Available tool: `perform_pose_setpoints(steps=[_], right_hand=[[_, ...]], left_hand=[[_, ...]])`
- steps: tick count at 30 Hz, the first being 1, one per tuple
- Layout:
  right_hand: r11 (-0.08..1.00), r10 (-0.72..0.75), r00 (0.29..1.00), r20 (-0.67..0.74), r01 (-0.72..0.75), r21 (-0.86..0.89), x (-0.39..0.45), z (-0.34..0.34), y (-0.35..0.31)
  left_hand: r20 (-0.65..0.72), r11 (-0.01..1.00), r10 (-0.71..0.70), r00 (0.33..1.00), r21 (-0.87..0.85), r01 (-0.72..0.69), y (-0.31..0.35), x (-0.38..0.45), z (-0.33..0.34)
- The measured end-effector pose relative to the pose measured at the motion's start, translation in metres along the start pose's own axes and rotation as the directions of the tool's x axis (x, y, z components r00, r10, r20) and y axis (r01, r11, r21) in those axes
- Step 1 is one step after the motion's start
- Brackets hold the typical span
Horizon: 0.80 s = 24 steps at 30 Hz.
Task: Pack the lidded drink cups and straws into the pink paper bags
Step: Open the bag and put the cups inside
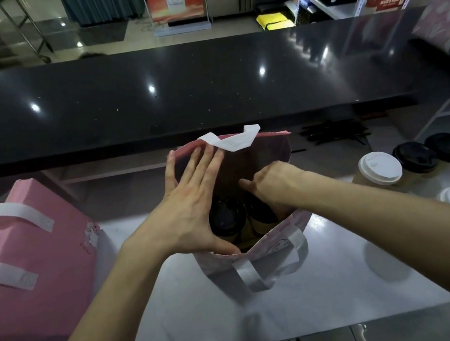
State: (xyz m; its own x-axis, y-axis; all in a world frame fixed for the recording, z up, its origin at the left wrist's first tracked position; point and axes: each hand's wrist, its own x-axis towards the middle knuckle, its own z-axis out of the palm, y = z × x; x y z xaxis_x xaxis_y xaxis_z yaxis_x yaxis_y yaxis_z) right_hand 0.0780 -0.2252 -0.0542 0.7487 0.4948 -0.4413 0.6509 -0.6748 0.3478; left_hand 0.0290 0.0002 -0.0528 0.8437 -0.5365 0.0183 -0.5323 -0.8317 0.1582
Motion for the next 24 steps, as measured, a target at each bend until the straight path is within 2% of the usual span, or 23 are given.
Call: perform_pose_setpoints(steps=[8,13,19,24], right_hand=[[0.982,0.028,0.996,0.084,-0.043,0.183,0.007,0.004,0.004],[0.980,0.011,0.998,0.067,-0.024,0.198,0.006,0.001,0.003],[0.977,-0.010,1.000,-0.017,0.014,0.211,-0.001,0.012,0.003],[0.922,0.042,0.998,-0.055,-0.017,0.386,-0.018,-0.006,0.016]], left_hand=[[0.003,1.000,-0.003,1.000,-0.015,0.003,-0.005,0.001,-0.002],[0.018,1.000,-0.005,1.000,0.010,0.004,-0.009,0.002,-0.007],[0.048,0.997,-0.035,0.998,0.070,0.032,-0.008,0.003,-0.012],[0.007,0.991,-0.066,0.998,0.115,0.064,0.004,-0.001,-0.034]])
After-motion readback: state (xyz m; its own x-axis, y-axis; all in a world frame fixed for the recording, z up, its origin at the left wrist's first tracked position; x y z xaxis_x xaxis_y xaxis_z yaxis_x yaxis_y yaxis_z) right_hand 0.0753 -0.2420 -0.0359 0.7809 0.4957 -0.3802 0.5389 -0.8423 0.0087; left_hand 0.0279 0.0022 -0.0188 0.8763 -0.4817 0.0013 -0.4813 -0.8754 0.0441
